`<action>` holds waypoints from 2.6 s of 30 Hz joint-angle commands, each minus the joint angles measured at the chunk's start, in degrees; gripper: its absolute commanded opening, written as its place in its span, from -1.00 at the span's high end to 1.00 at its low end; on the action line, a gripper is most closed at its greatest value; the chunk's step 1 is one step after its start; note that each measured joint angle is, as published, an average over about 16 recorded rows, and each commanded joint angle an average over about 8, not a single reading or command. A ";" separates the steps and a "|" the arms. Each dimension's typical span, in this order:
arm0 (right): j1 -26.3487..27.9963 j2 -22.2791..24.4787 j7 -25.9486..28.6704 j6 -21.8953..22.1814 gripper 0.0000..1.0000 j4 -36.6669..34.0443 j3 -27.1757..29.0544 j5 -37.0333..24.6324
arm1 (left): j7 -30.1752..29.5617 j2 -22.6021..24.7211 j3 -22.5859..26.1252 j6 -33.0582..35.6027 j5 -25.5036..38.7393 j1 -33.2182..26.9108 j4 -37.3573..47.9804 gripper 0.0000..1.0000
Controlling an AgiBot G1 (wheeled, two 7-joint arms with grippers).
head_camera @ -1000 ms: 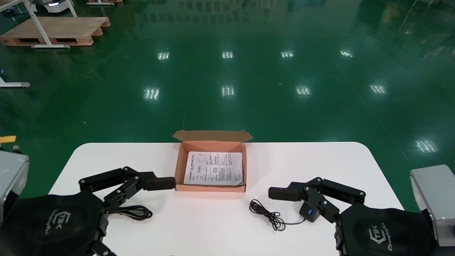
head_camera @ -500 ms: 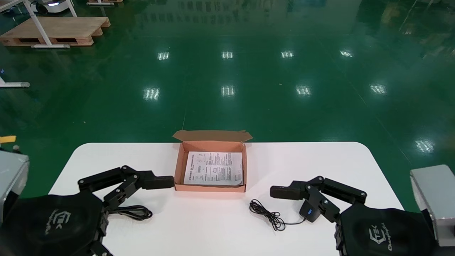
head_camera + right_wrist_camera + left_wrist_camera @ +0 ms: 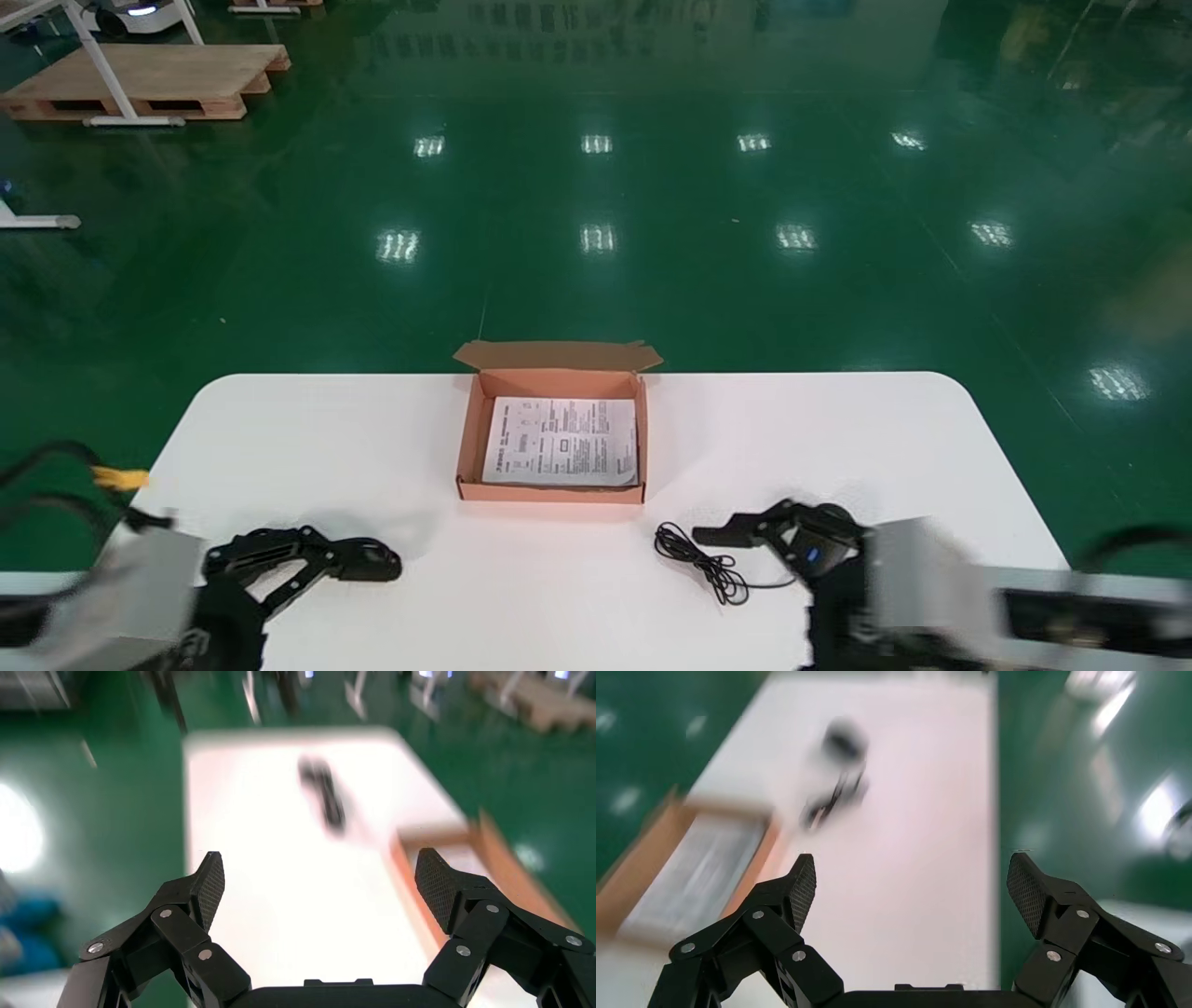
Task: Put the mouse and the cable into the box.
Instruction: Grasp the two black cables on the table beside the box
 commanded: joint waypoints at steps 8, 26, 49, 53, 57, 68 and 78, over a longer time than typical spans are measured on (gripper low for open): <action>1.82 -7.19 4.73 12.07 -1.00 0.11 -7.07 -20.76 | 3.24 7.58 7.33 -7.11 21.89 -7.94 5.82 -1.00; 1.50 -8.40 6.89 12.30 -1.00 -0.44 -9.01 -23.99 | 5.53 11.17 14.54 -11.41 41.59 -9.53 8.93 -1.00; 2.25 -7.15 9.46 12.75 -1.00 0.25 -9.12 -26.41 | 13.47 23.24 18.67 -22.24 53.17 -15.93 35.52 -1.00; 2.17 -7.34 9.29 12.91 -1.00 0.18 -9.23 -26.62 | 13.78 23.87 18.46 -22.33 52.66 -16.31 37.79 -1.00; 2.02 -8.19 9.34 13.96 -1.00 -0.24 -9.74 -28.21 | 14.51 24.30 18.18 -22.38 51.98 -16.74 39.55 -1.00; -0.72 -16.85 14.84 27.24 -1.00 -4.79 -13.88 -48.68 | 16.66 25.05 18.00 -22.73 51.33 -17.64 42.39 -1.00; -1.72 -22.24 22.70 31.58 -1.00 -8.00 -14.58 -60.76 | 17.66 25.42 17.91 -22.92 51.06 -18.07 43.79 -1.00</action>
